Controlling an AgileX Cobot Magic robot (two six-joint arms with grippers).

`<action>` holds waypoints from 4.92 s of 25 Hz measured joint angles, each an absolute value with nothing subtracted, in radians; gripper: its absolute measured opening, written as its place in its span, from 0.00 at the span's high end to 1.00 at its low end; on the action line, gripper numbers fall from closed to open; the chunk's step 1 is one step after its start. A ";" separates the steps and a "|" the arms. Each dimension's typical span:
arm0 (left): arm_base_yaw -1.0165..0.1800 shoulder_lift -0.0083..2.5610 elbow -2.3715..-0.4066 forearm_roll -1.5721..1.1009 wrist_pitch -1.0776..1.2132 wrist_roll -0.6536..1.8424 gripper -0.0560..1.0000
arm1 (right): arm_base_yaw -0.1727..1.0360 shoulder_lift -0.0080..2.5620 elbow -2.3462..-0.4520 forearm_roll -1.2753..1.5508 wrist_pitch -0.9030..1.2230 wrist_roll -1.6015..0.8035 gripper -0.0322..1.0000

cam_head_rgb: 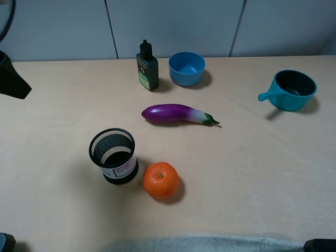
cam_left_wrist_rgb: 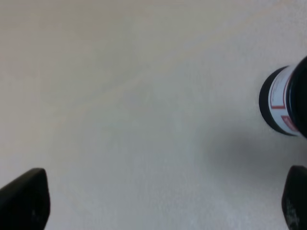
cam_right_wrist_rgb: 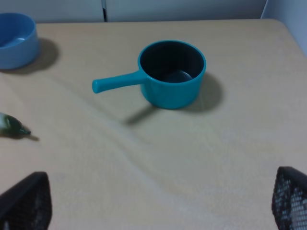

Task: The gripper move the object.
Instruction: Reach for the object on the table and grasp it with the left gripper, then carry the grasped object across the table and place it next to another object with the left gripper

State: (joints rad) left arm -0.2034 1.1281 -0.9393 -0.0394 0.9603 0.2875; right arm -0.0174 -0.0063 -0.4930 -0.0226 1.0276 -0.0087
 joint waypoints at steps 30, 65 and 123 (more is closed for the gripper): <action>-0.509 1.828 -1.432 -0.044 0.957 0.459 0.05 | -0.017 -0.006 -0.493 -0.023 1.028 -0.009 0.30; -0.642 2.211 -1.676 -0.142 0.867 0.685 0.06 | -0.017 -0.006 -0.493 -0.023 1.028 -0.009 0.30; -0.642 2.354 -1.733 -0.221 0.762 0.803 0.45 | -0.017 -0.006 -0.493 -0.023 1.028 -0.009 0.30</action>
